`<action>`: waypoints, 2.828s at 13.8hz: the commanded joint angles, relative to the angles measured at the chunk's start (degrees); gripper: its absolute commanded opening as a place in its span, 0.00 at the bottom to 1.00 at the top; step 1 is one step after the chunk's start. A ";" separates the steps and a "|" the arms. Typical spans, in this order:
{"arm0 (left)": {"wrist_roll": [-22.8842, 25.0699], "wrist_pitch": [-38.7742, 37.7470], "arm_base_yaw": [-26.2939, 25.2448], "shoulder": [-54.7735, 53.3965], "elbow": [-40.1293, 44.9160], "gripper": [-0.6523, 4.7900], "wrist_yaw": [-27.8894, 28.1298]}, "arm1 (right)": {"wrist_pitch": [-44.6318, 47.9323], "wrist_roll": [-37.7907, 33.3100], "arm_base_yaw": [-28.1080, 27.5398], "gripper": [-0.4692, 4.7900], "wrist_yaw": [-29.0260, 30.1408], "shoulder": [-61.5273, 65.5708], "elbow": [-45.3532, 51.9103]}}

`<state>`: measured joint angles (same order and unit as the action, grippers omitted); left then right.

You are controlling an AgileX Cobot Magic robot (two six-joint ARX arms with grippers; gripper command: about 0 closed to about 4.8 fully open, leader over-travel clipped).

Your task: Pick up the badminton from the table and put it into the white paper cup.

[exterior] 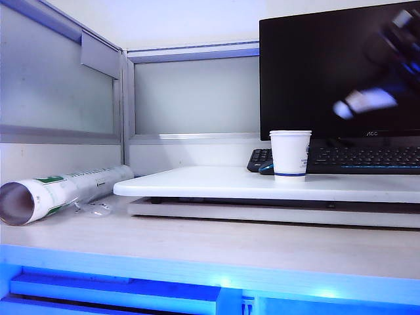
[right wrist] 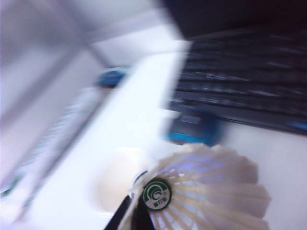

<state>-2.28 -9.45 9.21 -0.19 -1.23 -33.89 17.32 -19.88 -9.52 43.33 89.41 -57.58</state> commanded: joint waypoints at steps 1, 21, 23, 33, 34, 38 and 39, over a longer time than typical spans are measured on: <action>-0.07 -1.31 -0.02 -0.02 -0.07 0.11 -0.66 | 3.45 0.13 3.89 0.08 0.02 -1.66 -0.35; -0.09 -1.18 -0.02 -0.02 -0.07 0.11 -0.83 | 4.20 0.46 12.79 0.43 -11.04 3.45 -1.73; -0.09 -1.20 -0.02 -0.02 -0.07 0.11 -0.83 | 4.79 0.46 12.72 0.43 -11.04 3.34 -1.73; 0.33 -1.14 -0.04 -0.02 -0.07 0.11 1.95 | -5.31 17.11 10.51 0.08 -24.35 -17.16 5.05; 0.35 -1.16 -0.04 -0.02 -0.07 0.11 2.71 | -4.74 17.09 9.73 0.08 -25.75 -20.96 8.63; 4.13 -1.07 -0.04 -0.02 -0.07 0.11 7.06 | -4.96 16.94 8.20 0.08 -28.87 -35.56 21.79; 5.60 -0.94 -0.04 -0.02 -0.07 0.11 9.22 | -5.53 16.68 8.20 0.08 -29.59 -38.71 23.87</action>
<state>1.23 -9.61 9.21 -0.16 -1.23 -26.96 11.14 -3.05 -1.32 14.57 52.25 -34.22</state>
